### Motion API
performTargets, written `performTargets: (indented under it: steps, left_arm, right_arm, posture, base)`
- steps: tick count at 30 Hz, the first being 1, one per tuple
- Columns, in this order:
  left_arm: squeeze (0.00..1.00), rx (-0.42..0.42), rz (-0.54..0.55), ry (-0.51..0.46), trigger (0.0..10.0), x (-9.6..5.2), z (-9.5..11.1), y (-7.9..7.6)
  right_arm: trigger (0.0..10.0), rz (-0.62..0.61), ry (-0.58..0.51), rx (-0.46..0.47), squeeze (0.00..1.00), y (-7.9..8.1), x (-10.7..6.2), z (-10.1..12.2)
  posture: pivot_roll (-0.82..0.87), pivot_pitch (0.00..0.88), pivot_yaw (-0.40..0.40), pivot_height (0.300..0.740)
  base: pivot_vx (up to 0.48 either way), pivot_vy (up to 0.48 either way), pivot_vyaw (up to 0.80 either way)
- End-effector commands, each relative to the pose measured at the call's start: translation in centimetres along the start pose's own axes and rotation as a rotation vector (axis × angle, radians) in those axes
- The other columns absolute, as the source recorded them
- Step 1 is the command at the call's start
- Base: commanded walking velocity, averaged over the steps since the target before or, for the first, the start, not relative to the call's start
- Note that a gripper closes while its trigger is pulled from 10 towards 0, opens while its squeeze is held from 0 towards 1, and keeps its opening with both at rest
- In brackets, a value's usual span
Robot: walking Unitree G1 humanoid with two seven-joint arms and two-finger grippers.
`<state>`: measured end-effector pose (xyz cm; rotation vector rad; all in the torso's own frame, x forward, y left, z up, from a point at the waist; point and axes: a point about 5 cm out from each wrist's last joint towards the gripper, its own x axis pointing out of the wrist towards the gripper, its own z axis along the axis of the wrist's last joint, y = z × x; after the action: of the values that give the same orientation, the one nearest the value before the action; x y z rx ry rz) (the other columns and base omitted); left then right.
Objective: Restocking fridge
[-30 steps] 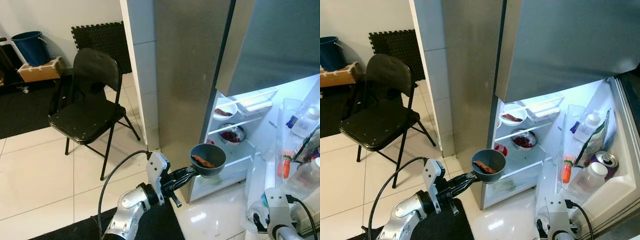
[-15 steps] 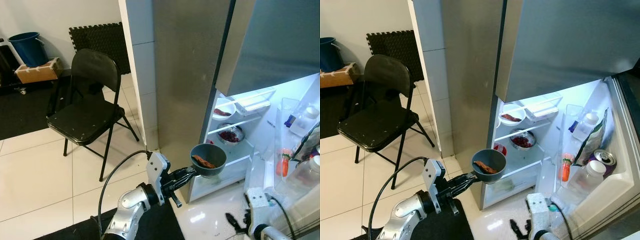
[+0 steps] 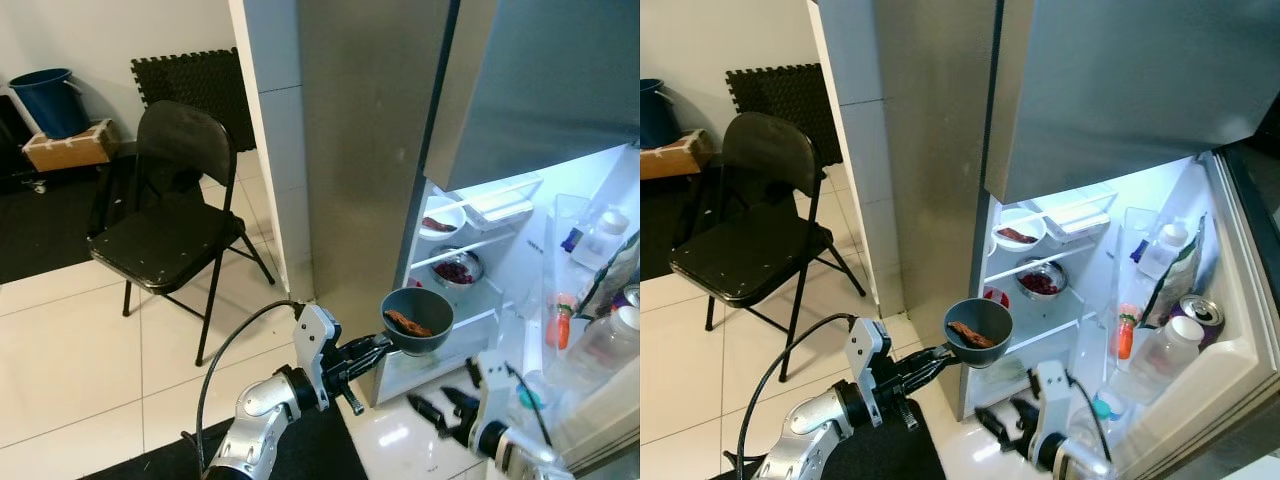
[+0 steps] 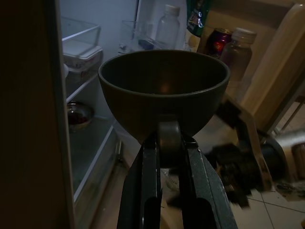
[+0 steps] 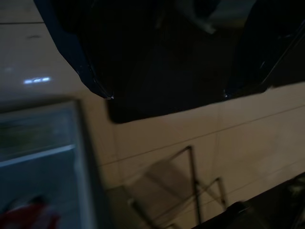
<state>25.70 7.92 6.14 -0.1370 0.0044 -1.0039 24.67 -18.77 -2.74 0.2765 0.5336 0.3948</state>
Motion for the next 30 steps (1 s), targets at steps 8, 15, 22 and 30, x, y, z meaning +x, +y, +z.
performTargets:
  steps: [8,15,22,30]
  left_arm:
    - [0.0,-0.007,-0.013,-0.013,10.0,0.3,0.0,-0.2]
    - [0.0,-0.009,-0.013,-0.014,10.0,0.4,0.0,-0.3]
    - [0.0,-0.01,-0.015,-0.014,10.0,0.4,-0.1,-0.3]
    - [0.0,-0.01,-0.018,-0.013,10.0,0.4,-0.1,-0.4]
  right_arm:
    - [10.0,-0.329,-0.028,-0.082,0.0,-3.5,-1.4,1.7]
    - [10.0,-0.514,-0.022,-0.11,0.0,-5.5,-2.8,2.1]
    - [10.0,-0.664,-0.003,-0.142,0.0,-7.1,-4.2,2.2]
    - [10.0,-0.816,-0.011,-0.163,0.0,-9.0,-6.1,2.7]
  posture:
    - [-0.01,0.0,-0.013,0.74]
    - [-0.01,0.0,-0.016,0.74]
    - [-0.01,0.0,-0.016,0.74]
    - [-0.01,0.0,-0.017,0.74]
  base:
    - [0.0,0.0,0.0]
    - [0.0,0.0,0.0]
    - [0.0,0.0,0.0]
    - [0.0,0.0,0.0]
